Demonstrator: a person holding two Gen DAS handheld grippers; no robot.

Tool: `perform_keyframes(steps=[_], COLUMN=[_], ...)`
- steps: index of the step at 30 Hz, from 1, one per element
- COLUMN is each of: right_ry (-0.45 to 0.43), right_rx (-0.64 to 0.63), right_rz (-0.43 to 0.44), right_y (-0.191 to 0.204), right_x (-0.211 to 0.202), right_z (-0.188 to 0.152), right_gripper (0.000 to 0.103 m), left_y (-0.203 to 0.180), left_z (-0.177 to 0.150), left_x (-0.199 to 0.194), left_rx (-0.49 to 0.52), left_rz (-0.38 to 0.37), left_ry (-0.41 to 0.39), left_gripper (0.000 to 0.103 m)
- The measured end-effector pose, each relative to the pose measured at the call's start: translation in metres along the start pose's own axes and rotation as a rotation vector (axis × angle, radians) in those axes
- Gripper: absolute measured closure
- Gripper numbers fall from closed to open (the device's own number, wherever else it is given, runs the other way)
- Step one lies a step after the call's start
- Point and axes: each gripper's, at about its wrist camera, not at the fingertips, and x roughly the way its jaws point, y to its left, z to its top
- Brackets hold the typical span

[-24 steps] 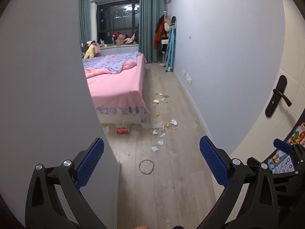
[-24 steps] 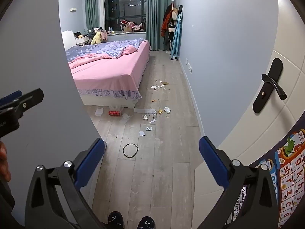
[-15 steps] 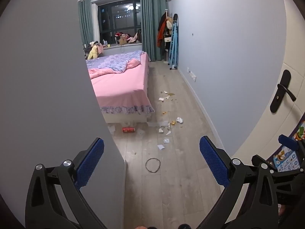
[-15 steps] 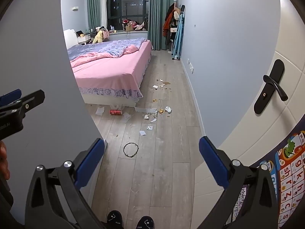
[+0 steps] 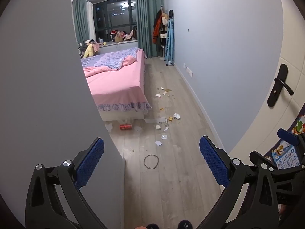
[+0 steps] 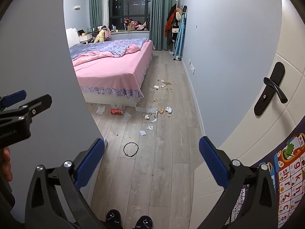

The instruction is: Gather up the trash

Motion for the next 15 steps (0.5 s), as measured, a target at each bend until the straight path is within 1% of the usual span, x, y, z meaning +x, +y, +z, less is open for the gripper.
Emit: perform_keyframes(steps=[6,15], right_ry=[-0.002,-0.003], right_rx=[0.0,-0.008], right_rz=[0.002,0.002], right_y=[-0.0011,-0.0005], right_x=[-0.0007,-0.0012], right_z=[-0.0005,-0.0009], right_gripper=[0.007,0.007], left_y=[-0.0045,0.0025], left_z=[-0.0001,-0.0032], left_x=[-0.005,-0.0056], left_rx=[-0.003,-0.004], left_rz=[0.01,0.013], left_ry=[0.004,0.009], left_gripper=[0.006,0.006])
